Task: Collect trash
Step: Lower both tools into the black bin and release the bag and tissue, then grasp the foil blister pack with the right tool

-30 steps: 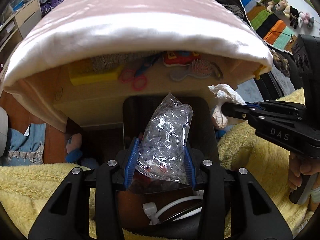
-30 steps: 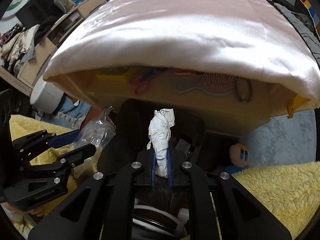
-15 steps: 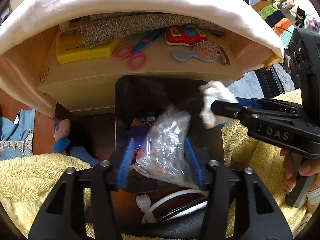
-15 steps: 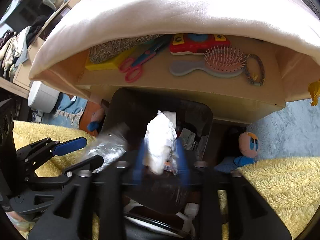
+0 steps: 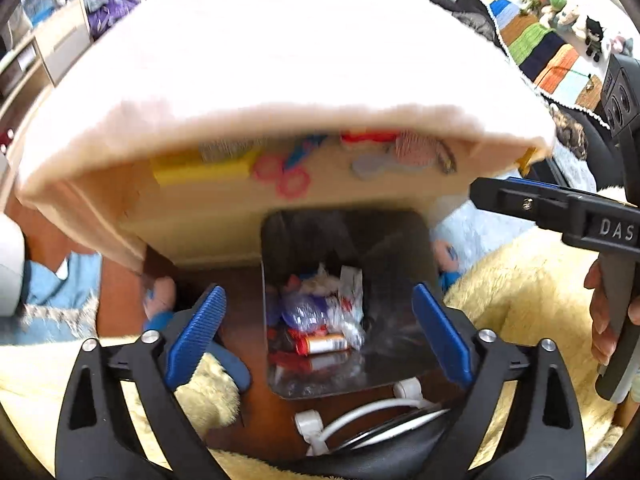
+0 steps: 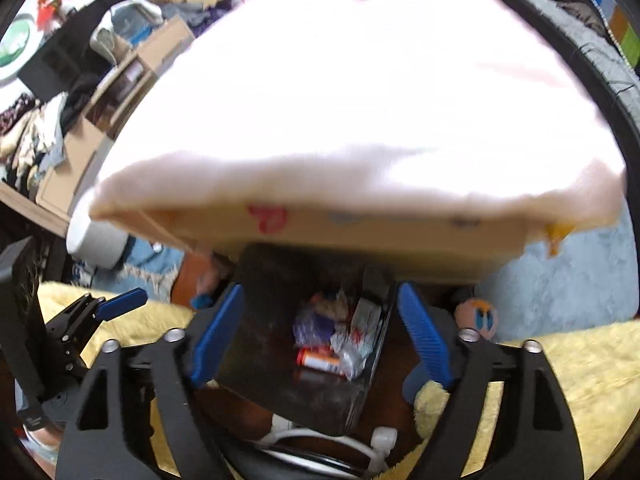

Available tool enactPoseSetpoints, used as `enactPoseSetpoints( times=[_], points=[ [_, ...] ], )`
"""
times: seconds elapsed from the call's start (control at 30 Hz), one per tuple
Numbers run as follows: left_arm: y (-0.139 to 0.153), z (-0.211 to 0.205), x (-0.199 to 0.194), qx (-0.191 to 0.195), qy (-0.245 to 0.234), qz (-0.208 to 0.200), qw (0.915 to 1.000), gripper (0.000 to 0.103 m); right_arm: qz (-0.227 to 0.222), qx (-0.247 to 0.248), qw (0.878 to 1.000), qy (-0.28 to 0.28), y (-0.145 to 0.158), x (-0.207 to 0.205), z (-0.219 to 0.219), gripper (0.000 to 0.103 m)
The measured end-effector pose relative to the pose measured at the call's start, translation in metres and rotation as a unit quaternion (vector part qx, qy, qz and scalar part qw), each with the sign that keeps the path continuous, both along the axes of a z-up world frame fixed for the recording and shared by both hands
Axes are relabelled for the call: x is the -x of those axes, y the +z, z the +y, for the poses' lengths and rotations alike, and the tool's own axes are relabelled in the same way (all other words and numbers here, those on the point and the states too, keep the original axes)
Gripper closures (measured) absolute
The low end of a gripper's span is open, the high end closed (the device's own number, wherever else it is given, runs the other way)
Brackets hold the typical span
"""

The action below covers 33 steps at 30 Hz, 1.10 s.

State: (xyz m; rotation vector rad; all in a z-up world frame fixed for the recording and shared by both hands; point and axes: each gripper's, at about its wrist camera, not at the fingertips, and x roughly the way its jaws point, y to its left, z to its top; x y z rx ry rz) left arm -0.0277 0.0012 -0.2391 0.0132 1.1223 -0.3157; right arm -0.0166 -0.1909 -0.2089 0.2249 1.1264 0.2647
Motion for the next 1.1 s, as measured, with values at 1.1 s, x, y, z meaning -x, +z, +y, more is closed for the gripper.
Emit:
enactPoseSetpoints(
  times=[1.1],
  points=[
    [0.065,-0.009,-0.243,0.001,0.019,-0.058,0.9981,0.009,-0.092,0.051,0.993,-0.046,0.058,-0.246,-0.029,0.007]
  ],
)
